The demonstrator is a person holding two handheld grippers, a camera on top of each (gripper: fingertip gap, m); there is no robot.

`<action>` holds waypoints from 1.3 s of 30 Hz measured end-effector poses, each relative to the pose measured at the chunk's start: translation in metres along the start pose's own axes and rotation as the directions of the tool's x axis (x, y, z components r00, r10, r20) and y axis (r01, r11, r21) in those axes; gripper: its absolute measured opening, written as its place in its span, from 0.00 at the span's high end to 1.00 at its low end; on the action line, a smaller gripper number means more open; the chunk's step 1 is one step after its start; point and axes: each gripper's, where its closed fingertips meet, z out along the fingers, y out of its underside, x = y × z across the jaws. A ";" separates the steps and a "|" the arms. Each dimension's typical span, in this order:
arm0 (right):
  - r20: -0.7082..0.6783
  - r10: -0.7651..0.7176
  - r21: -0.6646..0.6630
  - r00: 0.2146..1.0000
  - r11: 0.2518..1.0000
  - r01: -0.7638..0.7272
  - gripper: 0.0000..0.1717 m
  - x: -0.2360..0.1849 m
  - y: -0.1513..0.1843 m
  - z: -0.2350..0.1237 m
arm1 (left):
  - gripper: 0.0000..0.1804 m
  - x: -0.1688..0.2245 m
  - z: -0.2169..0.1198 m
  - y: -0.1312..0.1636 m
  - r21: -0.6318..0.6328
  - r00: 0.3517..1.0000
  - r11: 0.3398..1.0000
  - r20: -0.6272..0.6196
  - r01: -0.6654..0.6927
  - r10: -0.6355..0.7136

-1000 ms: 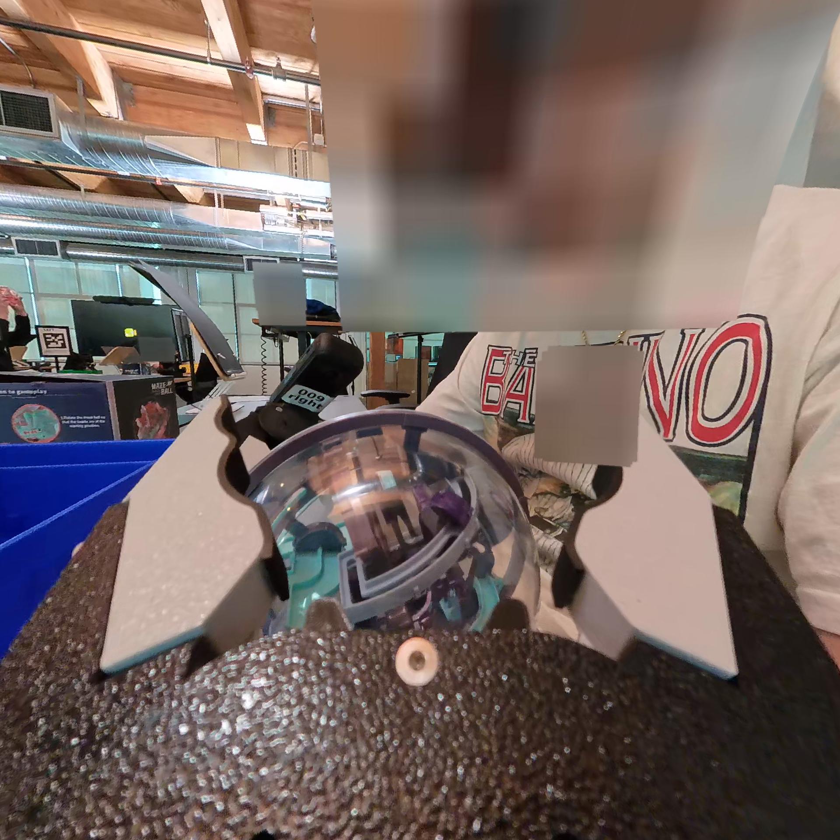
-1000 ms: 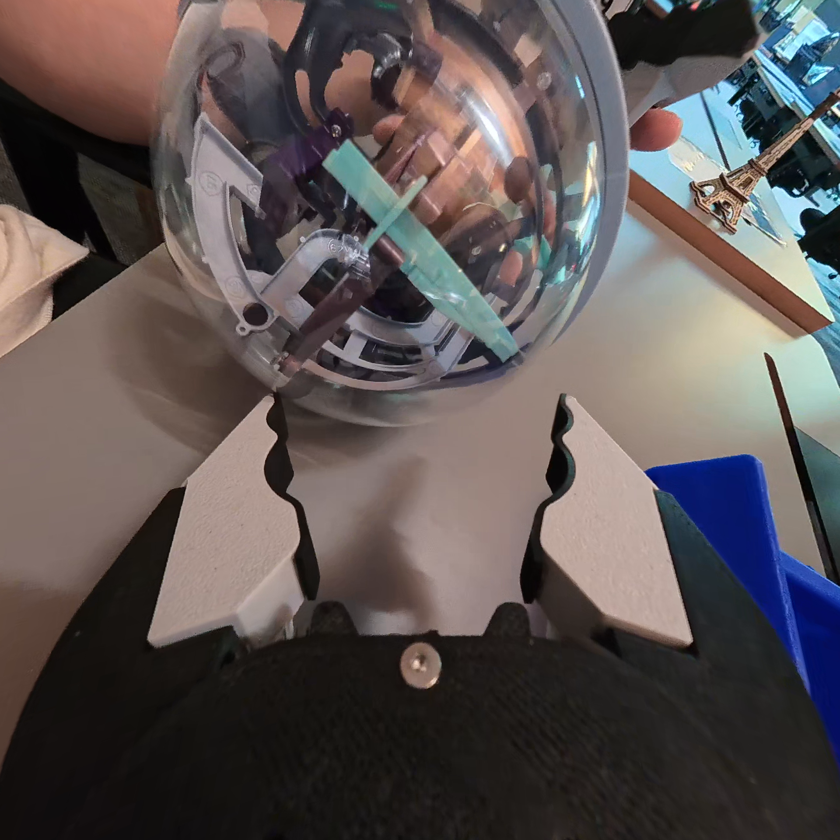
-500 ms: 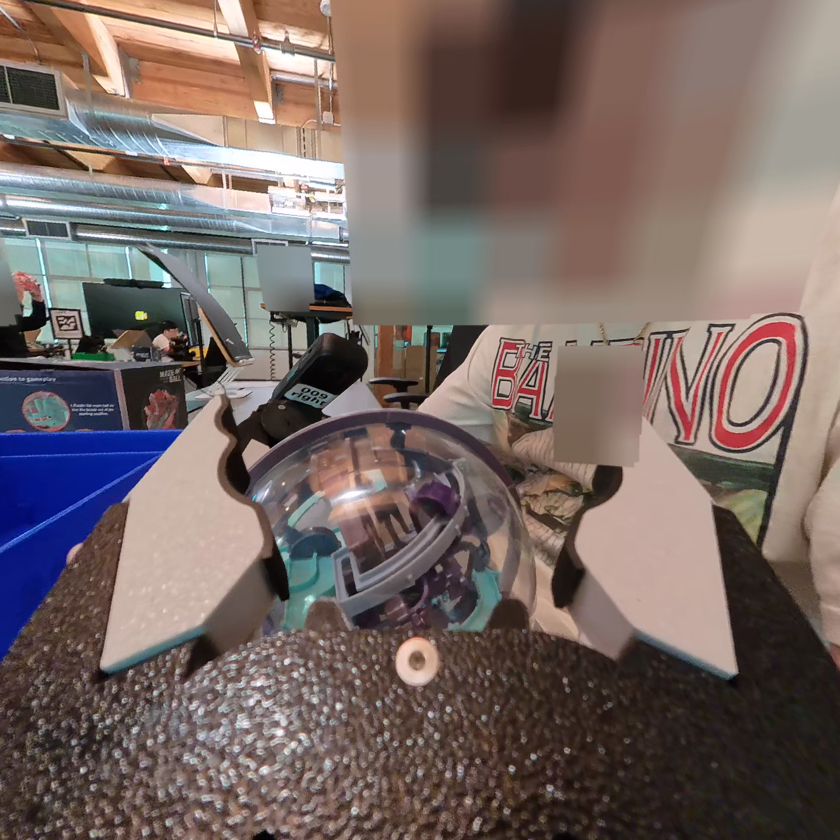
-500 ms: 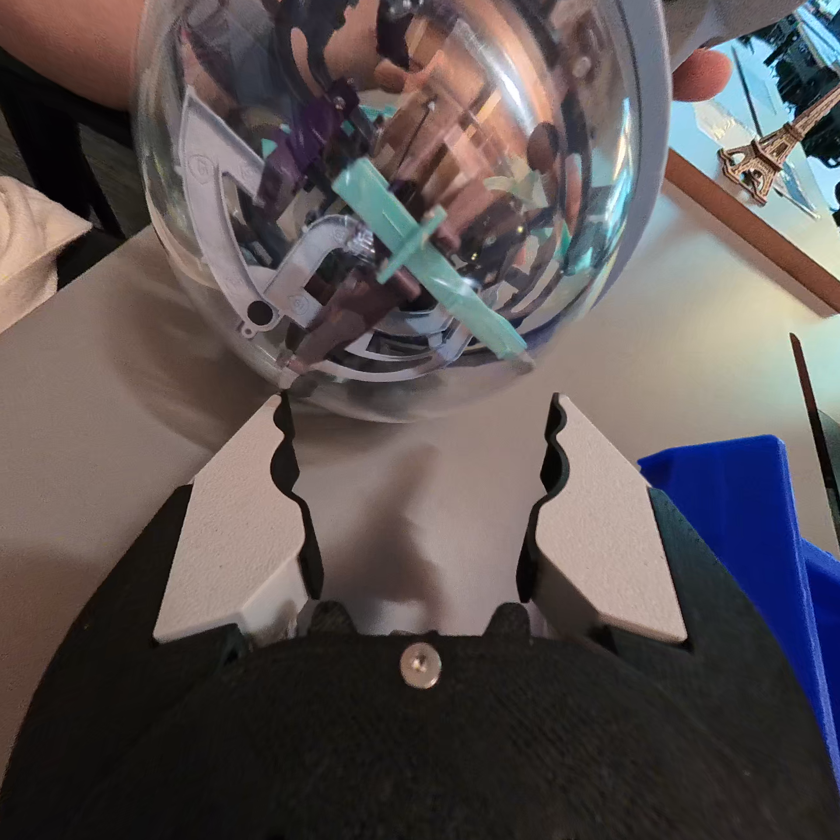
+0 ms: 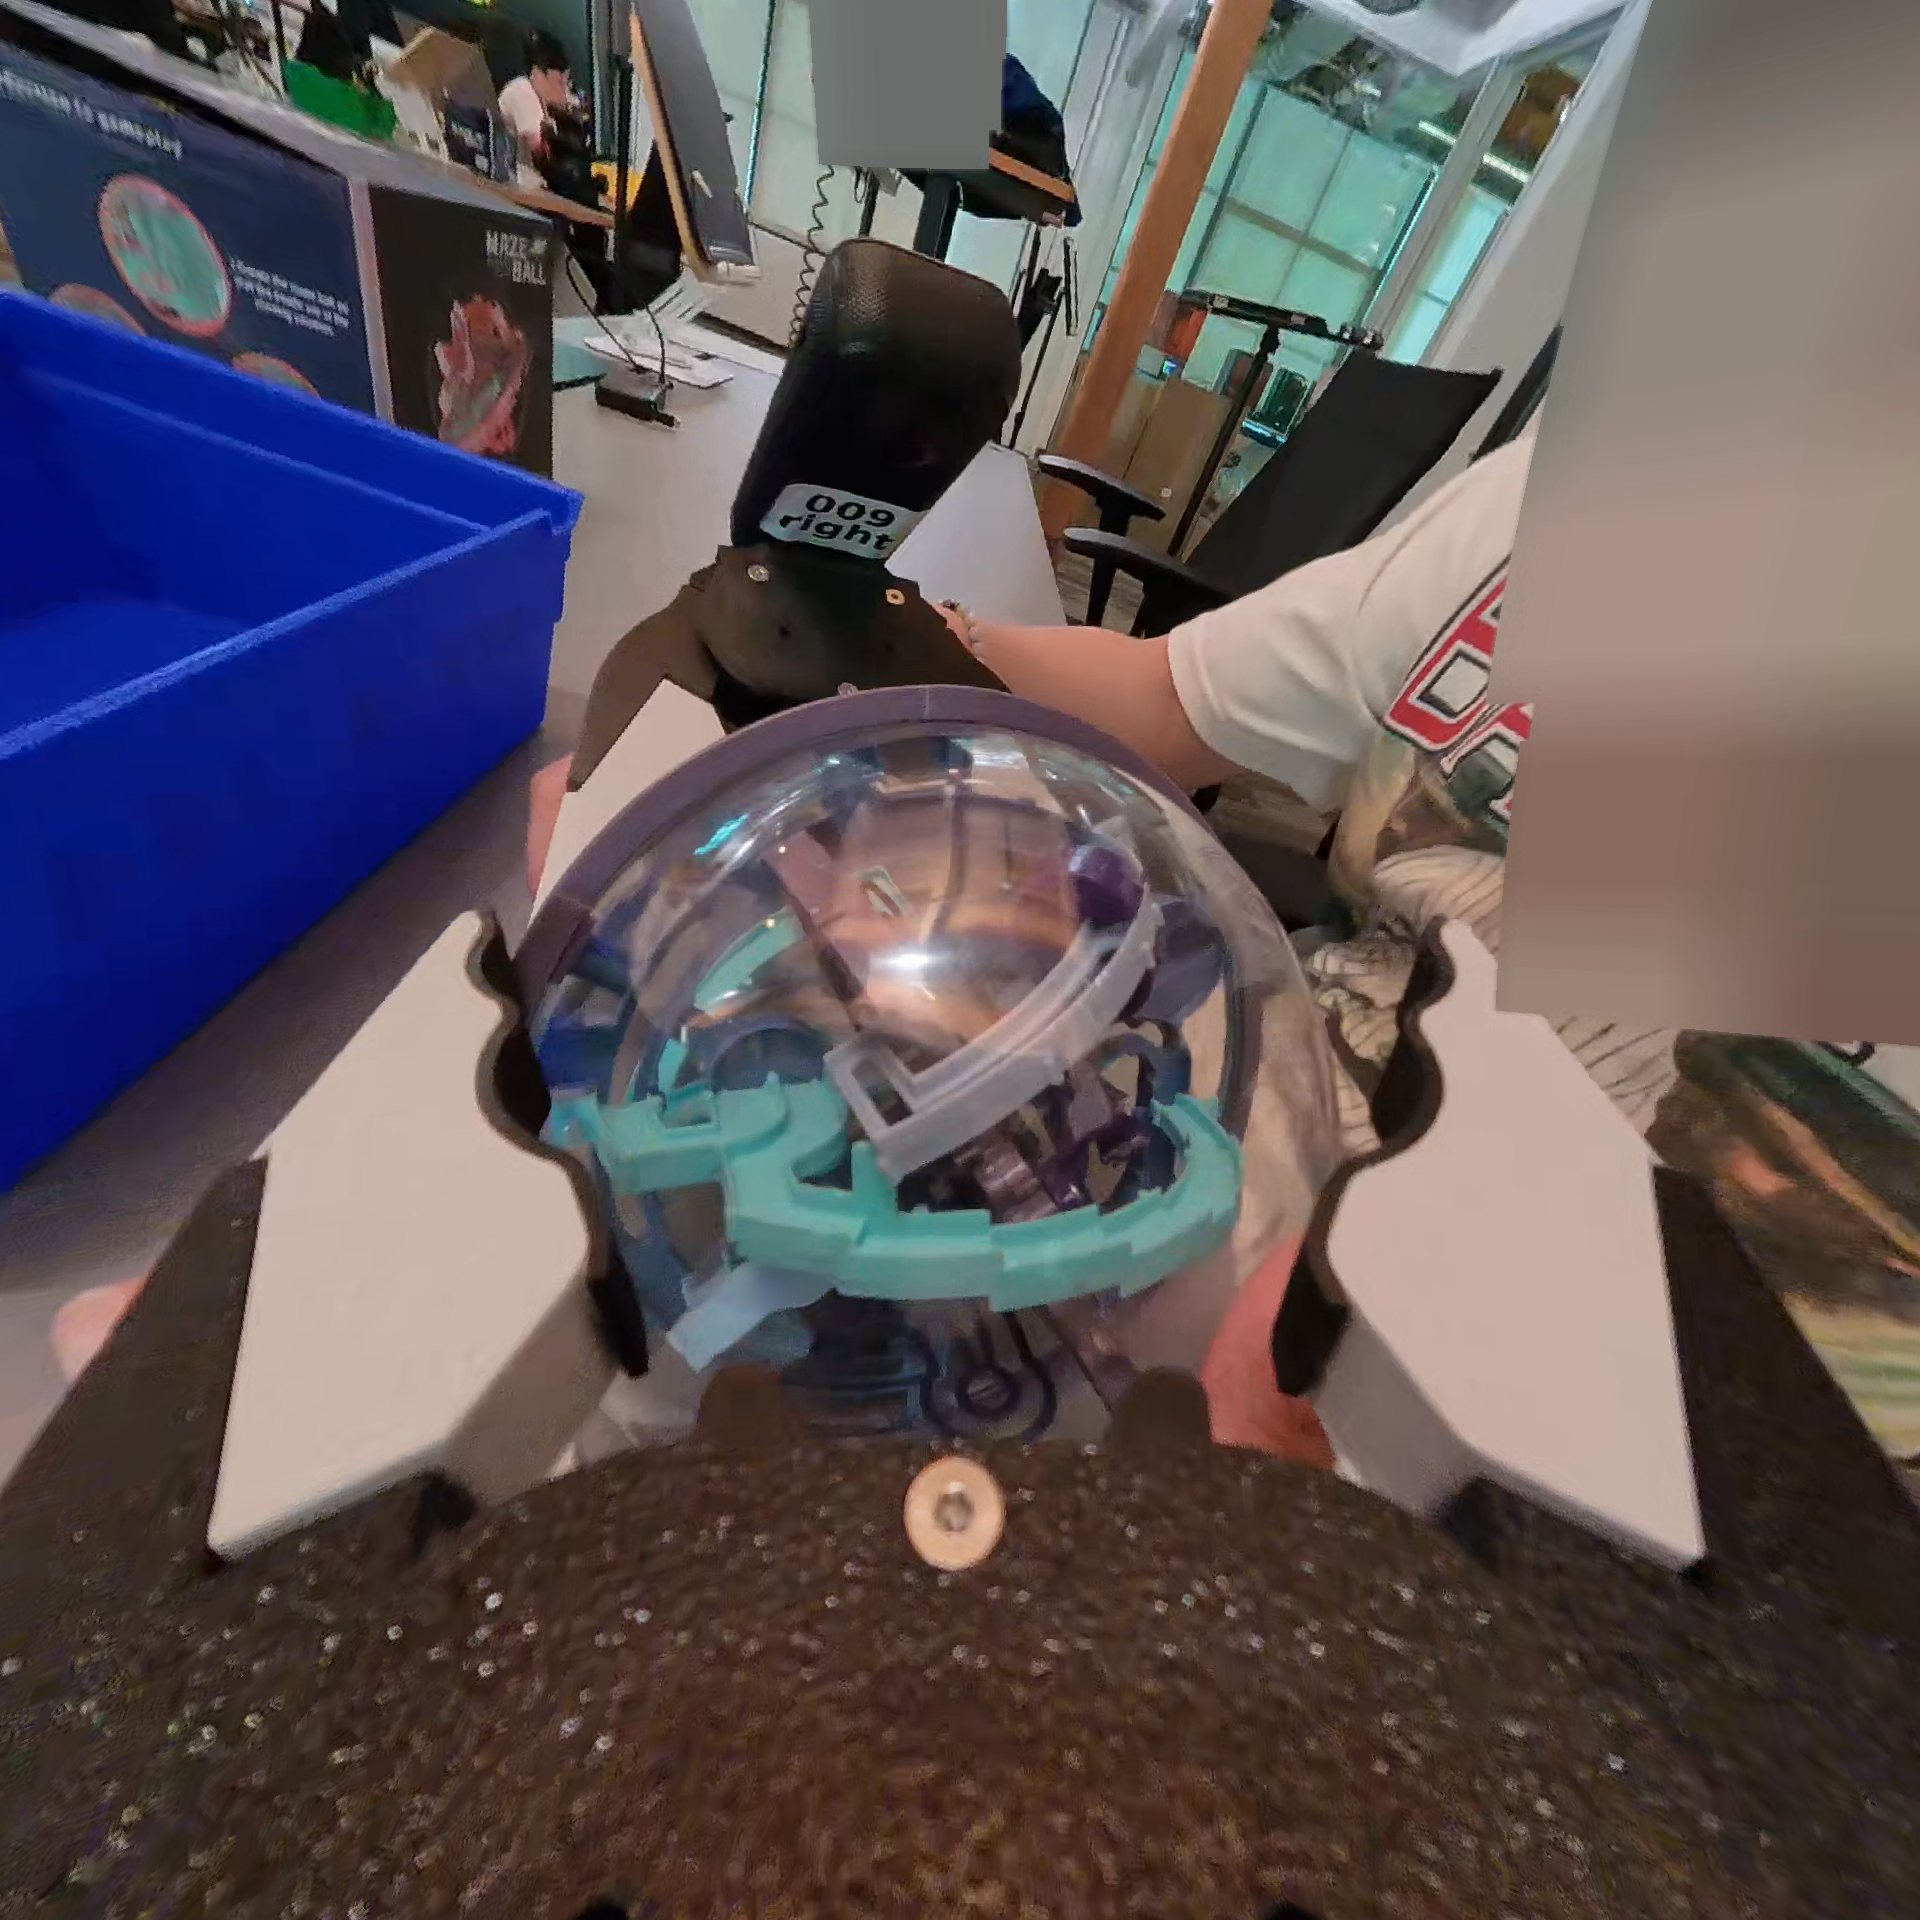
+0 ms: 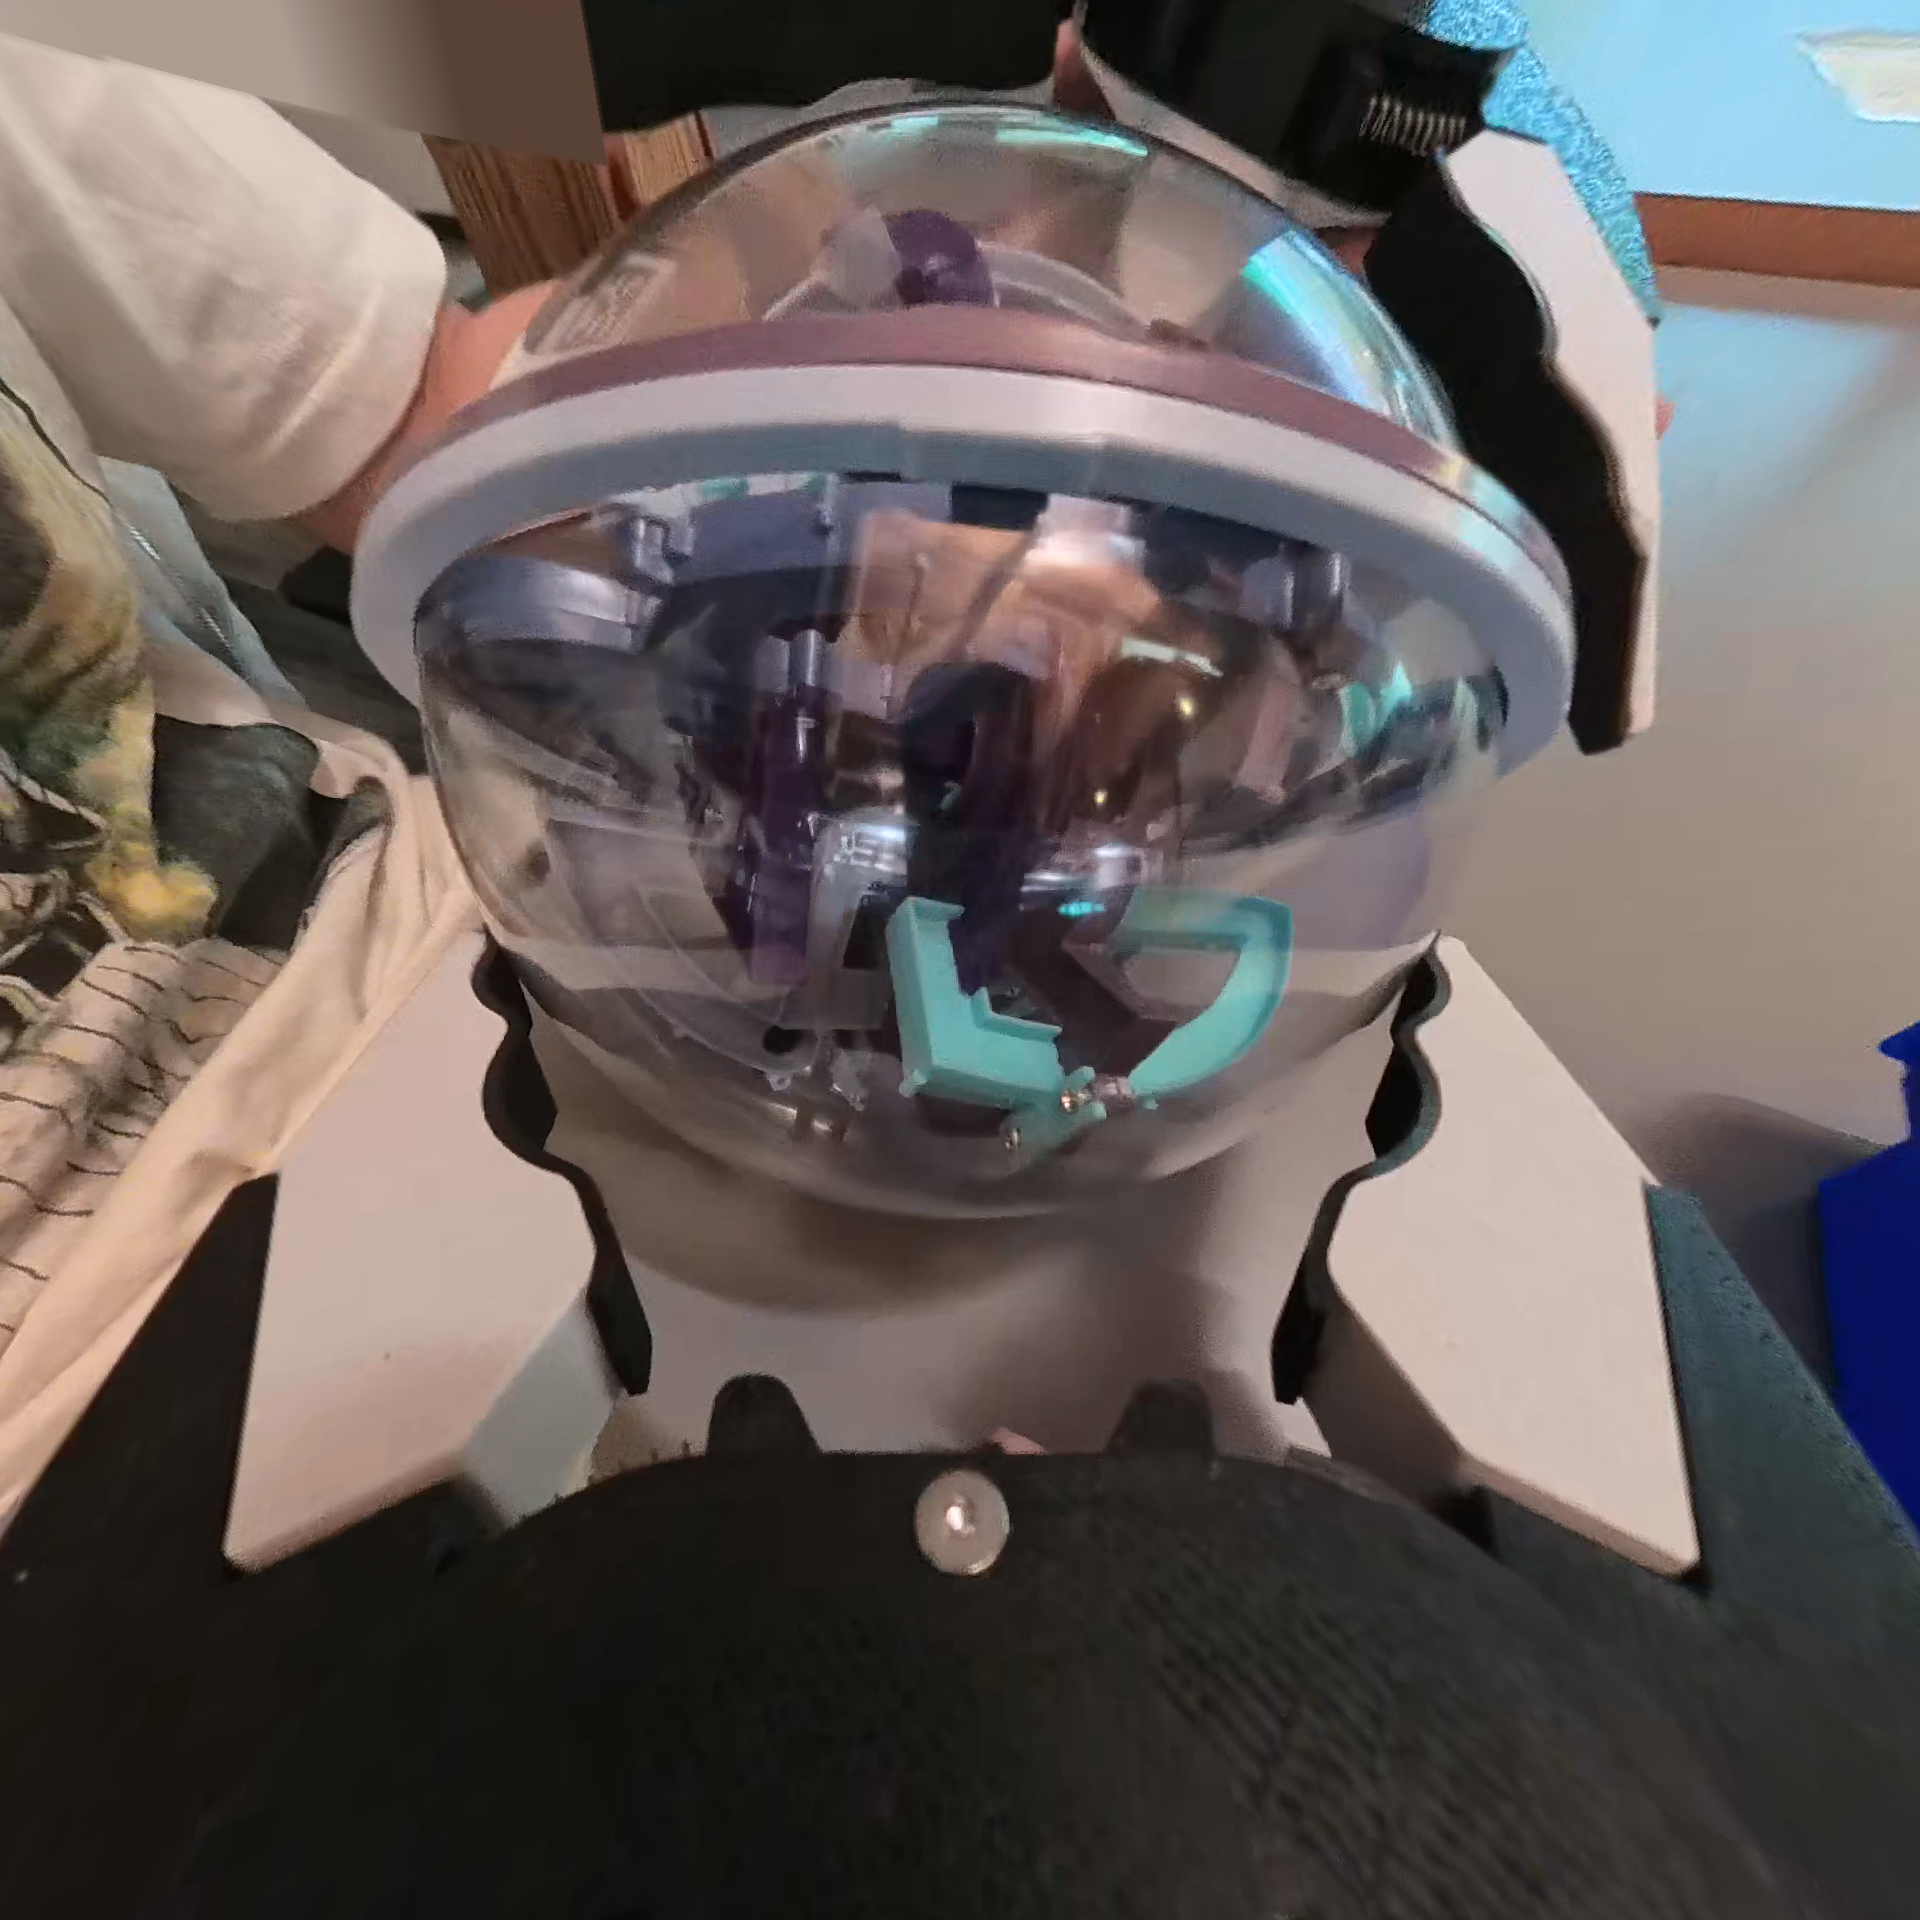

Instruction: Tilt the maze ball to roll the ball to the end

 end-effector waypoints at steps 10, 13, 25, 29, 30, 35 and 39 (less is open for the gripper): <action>0.044 0.083 0.200 0.996 0.976 -0.090 0.09 0.011 -0.017 -0.006 | 0.13 -0.013 -0.011 -0.022 0.177 0.998 0.983 -0.036 0.054 -0.048; 0.052 0.075 0.437 0.996 0.895 -0.091 0.09 0.016 -0.056 -0.029 | 0.13 0.000 -0.018 -0.053 0.282 0.997 0.957 -0.029 -0.062 0.073; 0.018 0.150 0.947 0.988 0.313 -0.065 0.29 0.057 -0.175 -0.138 | 0.13 0.022 -0.072 -0.163 0.591 0.853 0.666 0.505 -0.455 0.134; 0.027 0.071 0.934 0.997 0.353 -0.051 0.32 0.052 -0.207 -0.128 | 0.13 0.027 -0.080 -0.168 0.564 0.835 0.706 0.545 -0.429 0.072; 0.040 0.046 0.940 0.998 0.338 -0.053 0.31 0.049 -0.214 -0.132 | 0.13 0.029 -0.084 -0.170 0.581 0.841 0.705 0.539 -0.407 0.041; 0.131 0.079 0.935 0.988 0.322 -0.150 0.35 0.055 -0.223 -0.127 | 0.13 0.027 -0.101 -0.169 0.600 0.831 0.726 0.551 -0.336 -0.071; 0.090 0.115 0.886 0.989 0.445 -0.133 0.31 0.060 -0.204 -0.099 | 0.13 0.012 -0.103 -0.159 0.512 0.783 0.796 0.617 -0.322 -0.080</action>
